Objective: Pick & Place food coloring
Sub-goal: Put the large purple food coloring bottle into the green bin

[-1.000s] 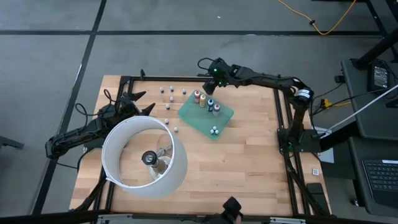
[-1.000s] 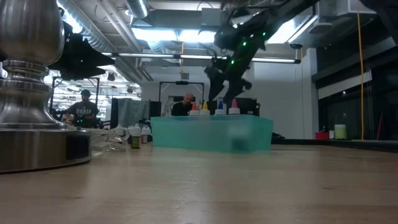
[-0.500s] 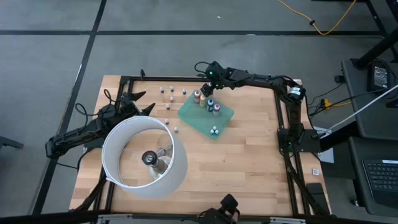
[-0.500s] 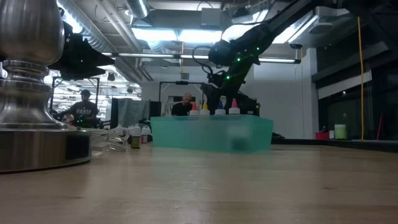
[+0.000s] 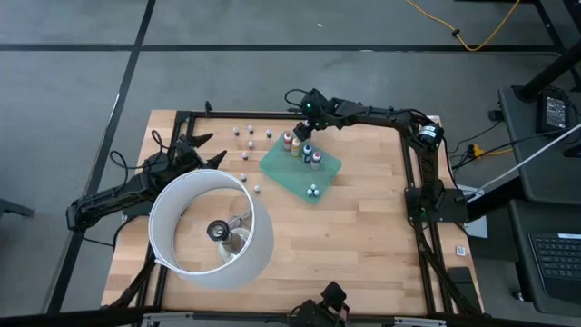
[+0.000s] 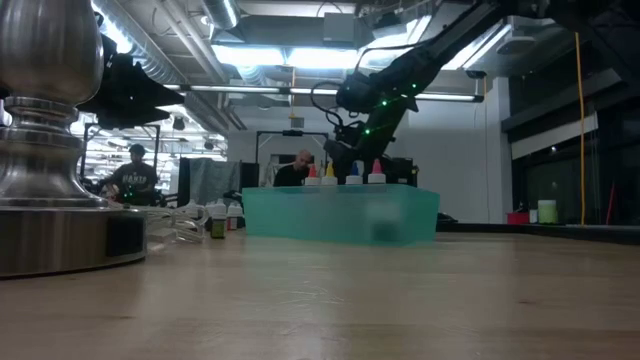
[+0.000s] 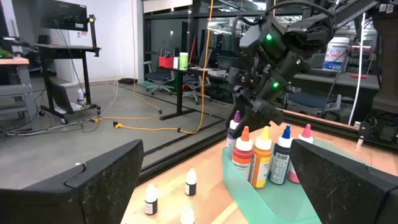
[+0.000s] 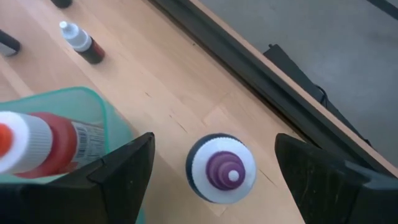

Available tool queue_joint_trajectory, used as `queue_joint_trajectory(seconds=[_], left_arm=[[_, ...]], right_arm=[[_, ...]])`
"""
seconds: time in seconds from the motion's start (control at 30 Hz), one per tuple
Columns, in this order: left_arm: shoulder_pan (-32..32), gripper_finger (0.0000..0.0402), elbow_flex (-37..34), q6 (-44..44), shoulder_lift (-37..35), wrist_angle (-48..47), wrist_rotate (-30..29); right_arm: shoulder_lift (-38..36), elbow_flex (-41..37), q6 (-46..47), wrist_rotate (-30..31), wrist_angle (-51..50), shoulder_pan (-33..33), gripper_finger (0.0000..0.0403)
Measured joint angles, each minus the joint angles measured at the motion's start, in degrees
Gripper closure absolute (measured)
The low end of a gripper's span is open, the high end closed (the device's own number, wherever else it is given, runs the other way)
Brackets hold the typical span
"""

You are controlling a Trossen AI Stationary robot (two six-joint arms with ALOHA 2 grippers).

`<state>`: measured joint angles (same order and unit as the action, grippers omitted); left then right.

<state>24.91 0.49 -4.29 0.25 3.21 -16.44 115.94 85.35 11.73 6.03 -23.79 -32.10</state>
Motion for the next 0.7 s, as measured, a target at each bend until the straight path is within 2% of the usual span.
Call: queue_joint_trajectory(seconds=[0.13,0.23,0.7], left_arm=[[0.00,0.0002,0.00,0.00,0.00,0.01,0.01],[0.00,0.0002,0.00,0.00,0.00,0.00,0.00],[0.00,0.0002,0.00,0.00,0.01,0.00,0.01]], right_arm=[[0.00,-0.05,-0.07,-0.08,-0.07,0.00,0.0075],[0.00,-0.05,-0.28,-0.08,-0.14,0.02,0.0096],[-0.29,-0.02,-0.22,0.22,-0.54,0.04,0.0272]])
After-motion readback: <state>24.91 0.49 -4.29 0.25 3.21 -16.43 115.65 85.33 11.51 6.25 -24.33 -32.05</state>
